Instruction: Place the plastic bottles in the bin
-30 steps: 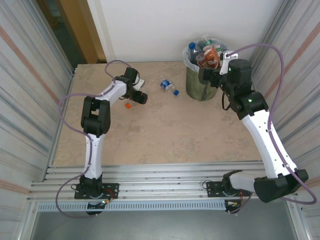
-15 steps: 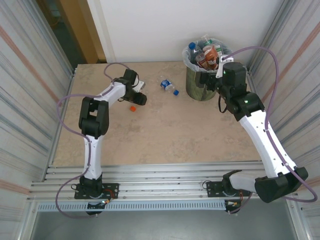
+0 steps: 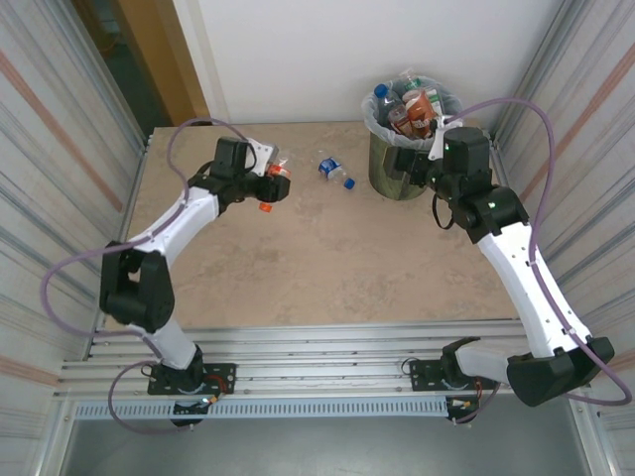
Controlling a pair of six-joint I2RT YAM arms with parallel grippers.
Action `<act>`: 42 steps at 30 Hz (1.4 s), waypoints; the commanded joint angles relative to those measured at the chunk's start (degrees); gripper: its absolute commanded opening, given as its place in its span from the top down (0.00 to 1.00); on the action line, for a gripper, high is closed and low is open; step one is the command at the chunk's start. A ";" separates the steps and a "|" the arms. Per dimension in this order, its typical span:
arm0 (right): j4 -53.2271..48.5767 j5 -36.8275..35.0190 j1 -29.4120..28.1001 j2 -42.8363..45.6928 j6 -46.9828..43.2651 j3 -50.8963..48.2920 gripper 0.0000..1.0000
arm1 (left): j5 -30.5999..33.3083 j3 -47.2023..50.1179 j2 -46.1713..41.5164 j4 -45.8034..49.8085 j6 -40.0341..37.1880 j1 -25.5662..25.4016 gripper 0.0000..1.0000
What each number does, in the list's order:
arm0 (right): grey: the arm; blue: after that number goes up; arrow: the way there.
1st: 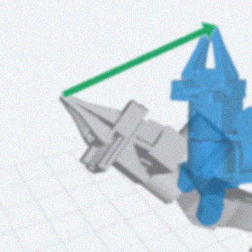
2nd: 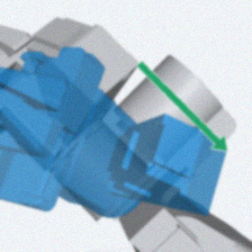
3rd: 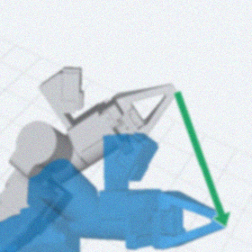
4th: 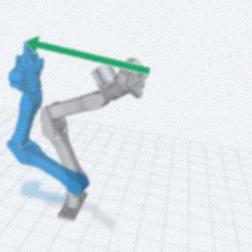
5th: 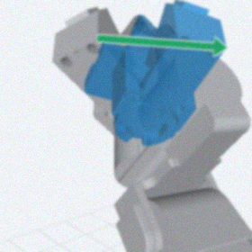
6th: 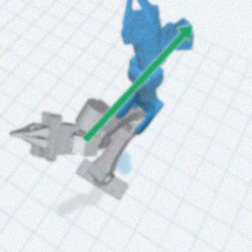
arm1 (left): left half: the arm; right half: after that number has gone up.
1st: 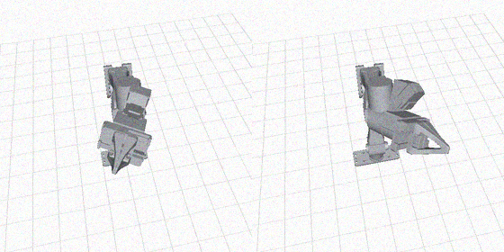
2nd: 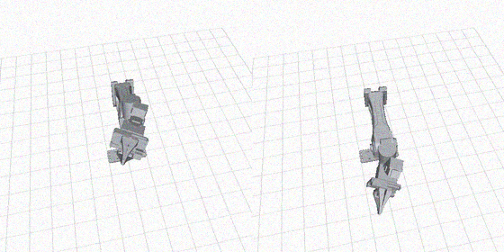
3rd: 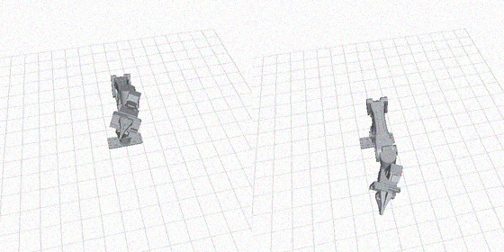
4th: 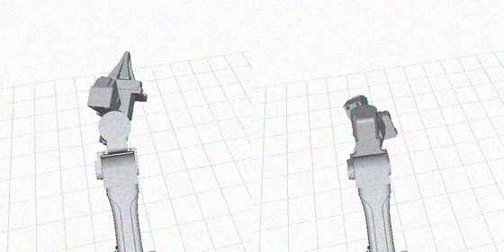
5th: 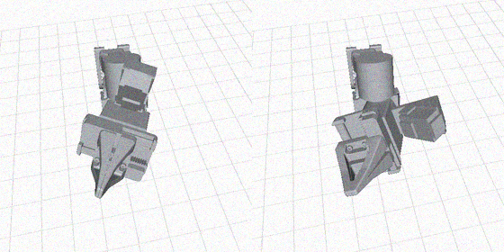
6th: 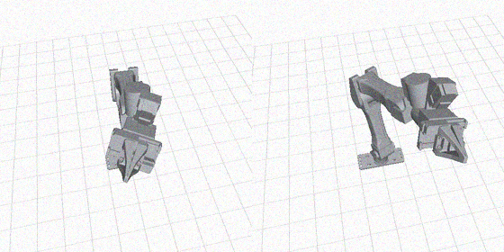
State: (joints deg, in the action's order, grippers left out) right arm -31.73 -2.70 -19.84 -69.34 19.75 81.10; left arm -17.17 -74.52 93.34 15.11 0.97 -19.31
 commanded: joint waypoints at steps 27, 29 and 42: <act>-0.98 28.29 -9.20 -14.66 7.32 10.97 0.15 | -1.61 17.49 -16.05 -31.11 -0.33 -17.43 0.40; -1.24 28.55 -9.75 -15.86 7.23 11.66 0.16 | -1.77 17.32 -16.00 -31.02 -0.36 -17.52 0.40; -6.01 26.51 -12.59 -21.93 5.19 16.00 0.40 | -1.86 16.69 -15.82 -31.34 -0.27 -18.00 0.40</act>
State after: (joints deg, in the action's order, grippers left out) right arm -35.44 23.66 -31.03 -90.70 26.02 94.67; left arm -17.96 -56.86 79.55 -13.72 1.26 -36.75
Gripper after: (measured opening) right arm 0.637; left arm 0.607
